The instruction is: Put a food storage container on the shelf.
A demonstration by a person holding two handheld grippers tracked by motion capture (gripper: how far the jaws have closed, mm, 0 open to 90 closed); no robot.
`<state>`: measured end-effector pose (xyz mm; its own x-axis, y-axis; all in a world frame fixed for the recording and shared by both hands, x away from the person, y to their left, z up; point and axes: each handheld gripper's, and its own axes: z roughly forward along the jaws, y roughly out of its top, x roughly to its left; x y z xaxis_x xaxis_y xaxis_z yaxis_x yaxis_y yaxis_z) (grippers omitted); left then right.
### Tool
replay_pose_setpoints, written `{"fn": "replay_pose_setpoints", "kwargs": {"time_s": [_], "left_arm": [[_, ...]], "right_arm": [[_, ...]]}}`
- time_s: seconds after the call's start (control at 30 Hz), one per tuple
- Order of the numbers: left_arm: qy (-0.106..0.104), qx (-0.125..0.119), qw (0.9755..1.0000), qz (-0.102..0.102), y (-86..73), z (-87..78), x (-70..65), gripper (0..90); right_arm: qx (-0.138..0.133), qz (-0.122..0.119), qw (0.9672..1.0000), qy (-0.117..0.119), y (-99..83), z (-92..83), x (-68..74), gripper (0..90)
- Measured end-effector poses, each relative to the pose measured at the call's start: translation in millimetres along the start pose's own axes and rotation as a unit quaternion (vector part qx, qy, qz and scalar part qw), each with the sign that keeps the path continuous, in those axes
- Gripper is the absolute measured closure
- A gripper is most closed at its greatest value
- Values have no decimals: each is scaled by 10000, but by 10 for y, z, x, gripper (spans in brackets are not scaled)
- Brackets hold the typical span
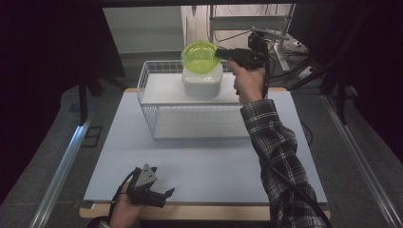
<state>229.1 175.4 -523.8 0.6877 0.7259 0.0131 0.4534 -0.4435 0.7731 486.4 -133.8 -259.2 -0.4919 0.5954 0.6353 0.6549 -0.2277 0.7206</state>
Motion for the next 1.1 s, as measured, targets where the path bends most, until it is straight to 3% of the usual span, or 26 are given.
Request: {"fn": "replay_pose_setpoints", "kwargs": {"time_s": [0.23, 0.33, 0.4, 0.7, 0.83, 1.0, 1.07, 1.1], "left_arm": [[-15, 19, 10000, 18, 0, 7, -4, 35], [-21, 61, 10000, 59, 1, 14, -11, 35], [-20, 66, 10000, 67, 1, 16, -13, 35], [-37, 109, 9999, 93, -1, 22, -13, 35], [-40, 115, 9999, 100, -1, 25, -15, 35], [-40, 116, 9999, 95, -2, 27, -16, 35], [-39, 120, 9999, 97, -2, 26, -16, 35], [-40, 122, 9999, 96, -2, 26, -16, 35]], "right_arm": [[18, 9, 9998, -209, 9, 51, -13, 803], [51, -202, 9985, -509, 16, 69, 13, 765], [69, -224, 9981, -575, 19, 84, 14, 739], [144, -215, 9976, -639, 41, 118, -33, 662], [141, -321, 9971, -675, 40, 130, -47, 526], [132, -434, 9974, -557, 59, 125, -53, 318], [156, -583, 9968, -524, 61, 113, -55, 231], [156, -583, 9968, -524, 61, 113, -55, 231]]}}
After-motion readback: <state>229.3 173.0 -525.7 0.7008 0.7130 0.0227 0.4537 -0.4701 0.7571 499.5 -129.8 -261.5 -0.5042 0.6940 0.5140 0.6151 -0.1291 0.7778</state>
